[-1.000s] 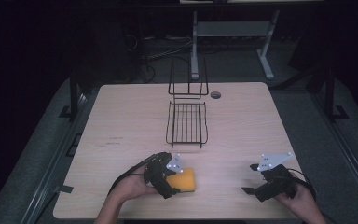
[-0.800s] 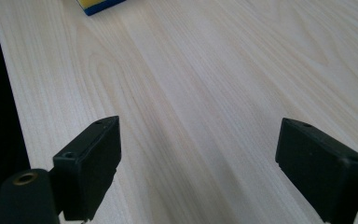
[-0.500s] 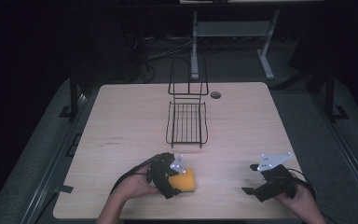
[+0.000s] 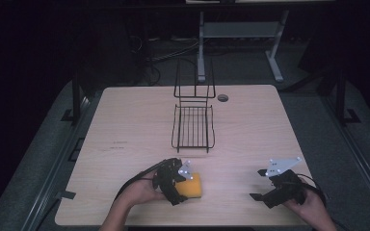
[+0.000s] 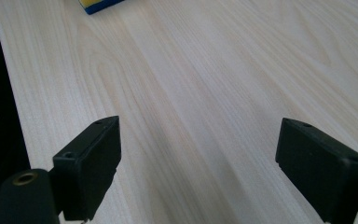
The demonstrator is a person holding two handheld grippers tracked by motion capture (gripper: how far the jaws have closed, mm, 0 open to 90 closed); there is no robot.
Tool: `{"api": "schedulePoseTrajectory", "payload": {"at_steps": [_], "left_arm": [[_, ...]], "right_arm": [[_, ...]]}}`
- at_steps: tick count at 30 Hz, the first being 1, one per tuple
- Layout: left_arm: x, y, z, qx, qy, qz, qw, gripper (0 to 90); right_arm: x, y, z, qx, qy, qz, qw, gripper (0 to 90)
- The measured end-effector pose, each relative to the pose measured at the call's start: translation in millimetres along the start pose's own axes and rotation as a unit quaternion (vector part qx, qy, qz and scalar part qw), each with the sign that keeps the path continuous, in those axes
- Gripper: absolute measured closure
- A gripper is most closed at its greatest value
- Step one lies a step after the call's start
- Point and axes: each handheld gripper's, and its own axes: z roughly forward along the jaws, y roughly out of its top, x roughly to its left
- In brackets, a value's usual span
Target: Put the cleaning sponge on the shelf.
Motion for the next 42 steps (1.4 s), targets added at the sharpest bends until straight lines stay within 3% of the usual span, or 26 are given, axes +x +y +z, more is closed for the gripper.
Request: {"api": "schedulePoseTrajectory", "payload": {"at_steps": [12,28,42], "left_arm": [[1.4,-0.1,-0.8,0.004,-0.004,0.003,1.0000,19.9],[1.9,-1.5,-15.7,-0.023,0.008,-0.006,0.9997,21.6],[9.8,-0.4,-25.2,-0.028,0.014,-0.005,0.9995,21.7]], "right_arm": [[0.1,0.7,0.5,0.002,0.002,0.001,1.0000,13.8],[0.6,1.4,1.7,0.002,0.002,-0.002,1.0000,13.8],[-0.1,1.6,3.7,0.004,0.004,-0.002,1.0000,13.7]]}}
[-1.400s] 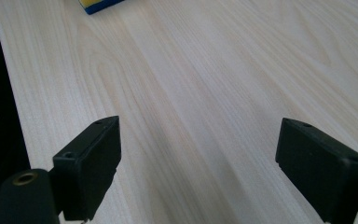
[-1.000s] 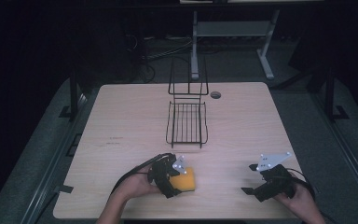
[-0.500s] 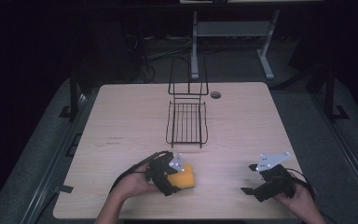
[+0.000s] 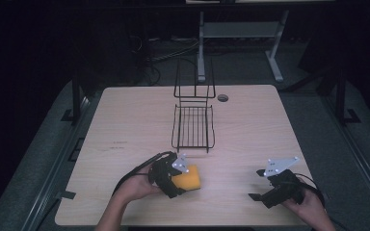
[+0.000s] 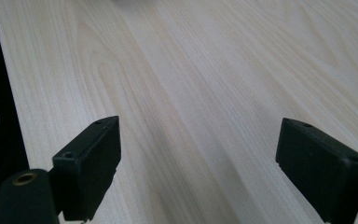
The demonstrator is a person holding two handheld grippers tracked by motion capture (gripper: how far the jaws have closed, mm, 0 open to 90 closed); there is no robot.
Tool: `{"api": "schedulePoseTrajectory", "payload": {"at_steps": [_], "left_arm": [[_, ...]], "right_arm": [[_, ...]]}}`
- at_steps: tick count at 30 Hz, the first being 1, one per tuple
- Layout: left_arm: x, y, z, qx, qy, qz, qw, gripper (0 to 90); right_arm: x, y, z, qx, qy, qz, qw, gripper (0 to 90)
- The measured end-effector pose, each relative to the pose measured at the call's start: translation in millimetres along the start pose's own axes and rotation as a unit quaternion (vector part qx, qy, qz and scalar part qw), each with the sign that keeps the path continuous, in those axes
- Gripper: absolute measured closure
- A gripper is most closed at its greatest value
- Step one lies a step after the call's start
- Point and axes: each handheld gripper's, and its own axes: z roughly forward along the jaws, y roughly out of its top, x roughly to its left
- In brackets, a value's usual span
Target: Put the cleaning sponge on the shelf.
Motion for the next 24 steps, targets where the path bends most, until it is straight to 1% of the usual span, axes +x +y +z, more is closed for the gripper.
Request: {"api": "schedulePoseTrajectory", "payload": {"at_steps": [3,6,8,12,13,14,17,20,22,24], "left_arm": [[2.5,0.3,-1.5,-0.007,-0.001,-0.006,1.0000,21.7],[4.7,1.2,-3.8,-0.007,-0.001,-0.008,0.9999,21.7],[6.5,2.1,-5.5,-0.003,0.000,-0.005,1.0000,21.7],[11.7,3.4,-8.6,-0.010,0.000,-0.008,0.9999,21.7],[13.2,3.7,-9.1,-0.009,-0.001,-0.011,0.9999,21.7],[15.0,3.9,-9.6,-0.006,0.000,-0.009,0.9999,21.7],[18.0,5.0,-10.4,-0.008,-0.001,-0.012,0.9999,21.7],[21.3,7.5,-12.3,-0.006,0.000,-0.010,0.9999,21.7],[22.2,8.5,-13.0,-0.011,0.001,-0.013,0.9999,21.7],[24.4,9.7,-13.5,-0.009,-0.002,-0.013,0.9999,21.7]], "right_arm": [[0.0,-0.1,-0.2,0.000,0.000,0.000,1.0000,13.6],[-0.1,-0.1,0.0,0.000,0.000,0.000,1.0000,13.6],[0.4,0.2,-0.3,0.001,0.000,0.001,1.0000,13.6],[0.4,0.3,0.3,0.001,0.001,0.001,1.0000,13.6],[0.5,0.3,0.3,0.001,0.001,0.001,1.0000,13.6],[0.4,0.3,0.4,0.001,0.001,0.001,1.0000,13.6],[0.5,0.3,0.1,0.000,0.001,0.001,1.0000,13.6],[0.1,0.1,0.1,-0.001,0.001,0.000,1.0000,13.6],[0.5,0.6,0.1,0.001,0.001,0.000,1.0000,13.6],[0.5,0.7,0.2,0.002,0.002,-0.001,1.0000,13.6]]}}
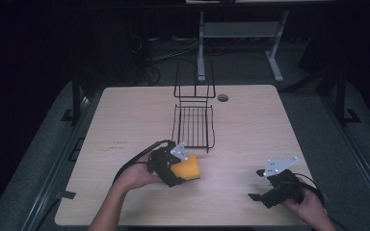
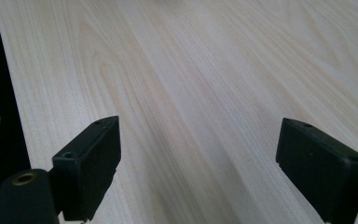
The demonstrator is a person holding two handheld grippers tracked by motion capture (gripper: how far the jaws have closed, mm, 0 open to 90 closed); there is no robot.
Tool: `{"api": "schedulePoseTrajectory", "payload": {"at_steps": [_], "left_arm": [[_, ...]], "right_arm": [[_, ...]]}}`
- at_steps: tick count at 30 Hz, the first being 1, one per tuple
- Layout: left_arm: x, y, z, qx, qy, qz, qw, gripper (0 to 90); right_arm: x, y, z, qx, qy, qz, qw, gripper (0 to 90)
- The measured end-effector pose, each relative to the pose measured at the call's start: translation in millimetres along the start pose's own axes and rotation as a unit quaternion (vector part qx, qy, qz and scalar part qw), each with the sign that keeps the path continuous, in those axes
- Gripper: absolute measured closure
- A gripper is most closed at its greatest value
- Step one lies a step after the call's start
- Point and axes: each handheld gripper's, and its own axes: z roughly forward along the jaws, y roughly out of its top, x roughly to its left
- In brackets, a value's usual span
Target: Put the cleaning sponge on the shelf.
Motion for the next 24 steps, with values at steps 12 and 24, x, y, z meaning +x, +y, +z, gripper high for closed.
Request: {"api": "schedulePoseTrajectory", "payload": {"at_steps": [12,24], "left_arm": [[7.8,4.0,-4.9,-0.006,0.000,-0.001,1.0000,21.7],[21.1,11.7,-6.9,-0.010,-0.006,-0.002,0.9999,21.7]], "right_arm": [[-0.4,0.0,0.3,-0.002,0.002,0.002,1.0000,13.6],[-0.4,0.5,0.7,-0.001,0.001,0.002,1.0000,13.6]]}}
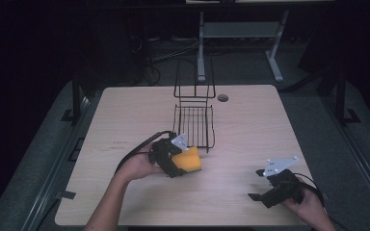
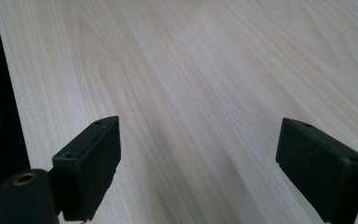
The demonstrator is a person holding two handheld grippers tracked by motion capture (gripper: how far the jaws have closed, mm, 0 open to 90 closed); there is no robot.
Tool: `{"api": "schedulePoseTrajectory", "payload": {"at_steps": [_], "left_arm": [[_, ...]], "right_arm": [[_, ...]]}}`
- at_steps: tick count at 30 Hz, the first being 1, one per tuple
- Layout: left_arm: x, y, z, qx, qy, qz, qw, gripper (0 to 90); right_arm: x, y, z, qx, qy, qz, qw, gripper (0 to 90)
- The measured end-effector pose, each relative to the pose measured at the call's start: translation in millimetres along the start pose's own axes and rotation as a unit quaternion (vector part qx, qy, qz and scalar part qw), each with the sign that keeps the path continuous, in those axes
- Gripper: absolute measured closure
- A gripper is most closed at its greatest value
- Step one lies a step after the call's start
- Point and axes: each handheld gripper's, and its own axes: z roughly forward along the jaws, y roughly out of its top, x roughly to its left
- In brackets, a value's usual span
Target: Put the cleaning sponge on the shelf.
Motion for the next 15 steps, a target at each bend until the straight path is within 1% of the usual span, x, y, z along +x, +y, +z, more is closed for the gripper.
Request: {"api": "schedulePoseTrajectory", "payload": {"at_steps": [2,3,4,8,9,11,15], "left_arm": [[1.8,1.6,-0.6,0.001,0.002,0.000,1.0000,21.7],[3.2,2.6,-1.3,0.004,0.001,0.003,1.0000,21.7],[3.7,3.6,-1.6,0.002,0.002,0.000,1.0000,21.7],[6.1,6.9,-2.6,-0.001,0.003,0.004,1.0000,21.7],[7.4,7.5,-2.7,0.000,-0.002,0.003,1.0000,21.7],[9.6,8.4,-2.1,0.004,0.000,0.002,1.0000,21.7],[13.1,10.9,-1.9,0.004,-0.002,0.004,1.0000,21.7]], "right_arm": [[0.0,0.0,0.1,0.001,0.000,0.001,1.0000,13.6],[0.0,0.0,0.1,0.000,0.000,0.000,1.0000,13.6],[0.1,0.0,0.0,0.000,0.000,0.000,1.0000,13.6],[-0.4,0.1,-0.4,-0.001,0.001,-0.002,1.0000,13.6],[-0.2,0.1,-0.2,-0.001,0.001,-0.001,1.0000,13.6],[0.0,0.3,0.0,-0.001,0.001,-0.001,1.0000,13.6],[0.3,0.5,0.3,-0.001,0.001,-0.001,1.0000,13.6]]}}
